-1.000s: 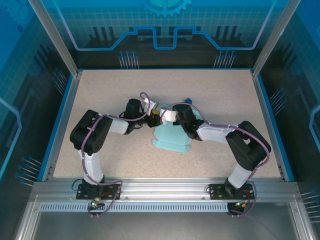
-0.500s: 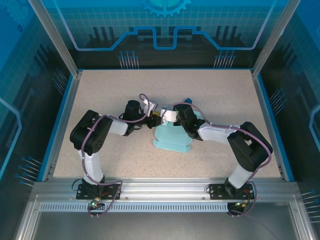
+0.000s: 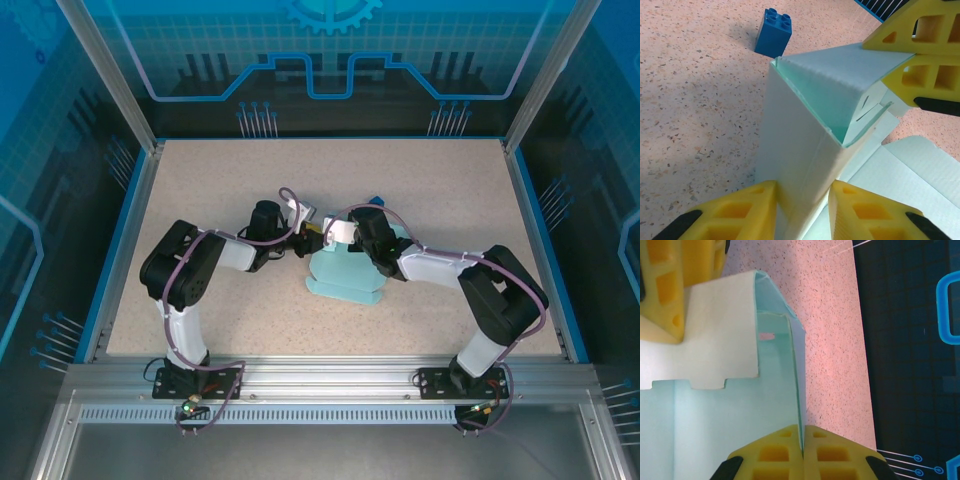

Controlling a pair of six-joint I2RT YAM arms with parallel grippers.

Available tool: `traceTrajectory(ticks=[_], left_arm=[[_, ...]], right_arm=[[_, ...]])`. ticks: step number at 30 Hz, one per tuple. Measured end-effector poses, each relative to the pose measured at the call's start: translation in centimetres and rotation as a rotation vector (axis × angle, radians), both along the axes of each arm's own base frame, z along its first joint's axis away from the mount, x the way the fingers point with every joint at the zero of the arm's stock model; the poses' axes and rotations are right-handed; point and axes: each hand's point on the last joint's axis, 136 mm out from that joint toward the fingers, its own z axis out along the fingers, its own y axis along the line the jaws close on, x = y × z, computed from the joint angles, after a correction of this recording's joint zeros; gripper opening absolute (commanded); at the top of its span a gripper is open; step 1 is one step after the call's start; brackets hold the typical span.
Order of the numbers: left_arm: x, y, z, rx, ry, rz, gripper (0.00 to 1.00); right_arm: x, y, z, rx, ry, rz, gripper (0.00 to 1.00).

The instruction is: Fold the paper box

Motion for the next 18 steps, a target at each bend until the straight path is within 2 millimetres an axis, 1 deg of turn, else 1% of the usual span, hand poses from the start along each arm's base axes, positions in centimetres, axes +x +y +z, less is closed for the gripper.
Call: traceTrajectory(ticks=[4, 8, 18], left_arm=[[-0.04, -0.11, 0.05, -0.001, -0.002, -0.002, 0.32], [-0.06, -0.14, 0.06, -0.005, 0.005, 0.000, 0.35], [0.15, -0.10, 0.12, -0.009, 0.016, 0.014, 0.38]], right_arm=[[0.06, -0.07, 0.11, -0.008, 0.000, -0.009, 0.00], [-0.02, 0.06, 0.22, -0.014, -0.006, -0.014, 0.00], [-0.06, 0.72, 0.60, -0.012, -0.013, -0.024, 0.00]])
